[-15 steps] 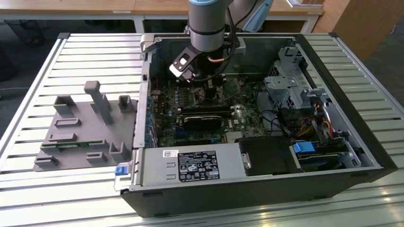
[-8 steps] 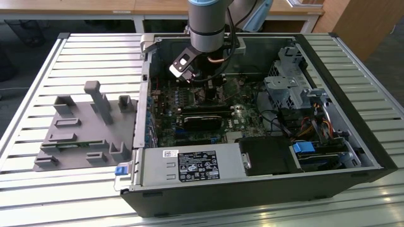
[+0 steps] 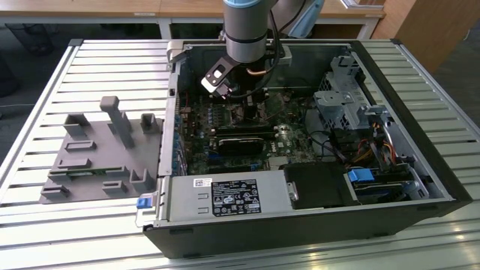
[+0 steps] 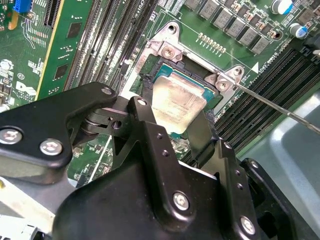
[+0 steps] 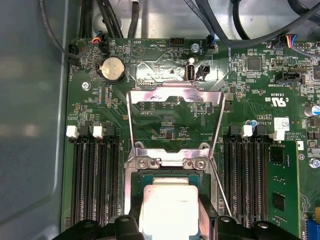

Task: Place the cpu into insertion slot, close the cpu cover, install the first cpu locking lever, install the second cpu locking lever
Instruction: 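Place the cpu into insertion slot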

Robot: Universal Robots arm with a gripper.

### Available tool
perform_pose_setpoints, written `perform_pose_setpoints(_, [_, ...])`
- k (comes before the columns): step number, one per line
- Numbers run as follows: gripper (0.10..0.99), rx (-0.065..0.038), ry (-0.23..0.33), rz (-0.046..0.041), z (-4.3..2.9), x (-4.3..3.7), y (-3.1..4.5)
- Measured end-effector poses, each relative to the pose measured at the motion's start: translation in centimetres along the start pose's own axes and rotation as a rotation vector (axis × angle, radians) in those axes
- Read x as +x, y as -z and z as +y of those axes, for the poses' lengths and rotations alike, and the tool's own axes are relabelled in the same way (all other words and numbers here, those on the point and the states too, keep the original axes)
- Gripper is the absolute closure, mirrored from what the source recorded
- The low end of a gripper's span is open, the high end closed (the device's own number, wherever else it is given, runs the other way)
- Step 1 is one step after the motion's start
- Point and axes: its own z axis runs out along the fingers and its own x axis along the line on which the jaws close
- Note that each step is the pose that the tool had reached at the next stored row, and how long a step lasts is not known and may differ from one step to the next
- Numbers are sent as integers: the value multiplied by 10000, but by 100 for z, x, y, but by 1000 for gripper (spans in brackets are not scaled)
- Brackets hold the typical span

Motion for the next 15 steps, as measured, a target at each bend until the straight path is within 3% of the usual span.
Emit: perform_pose_setpoints(15, [561,-1,-4,2,4,0,-7])
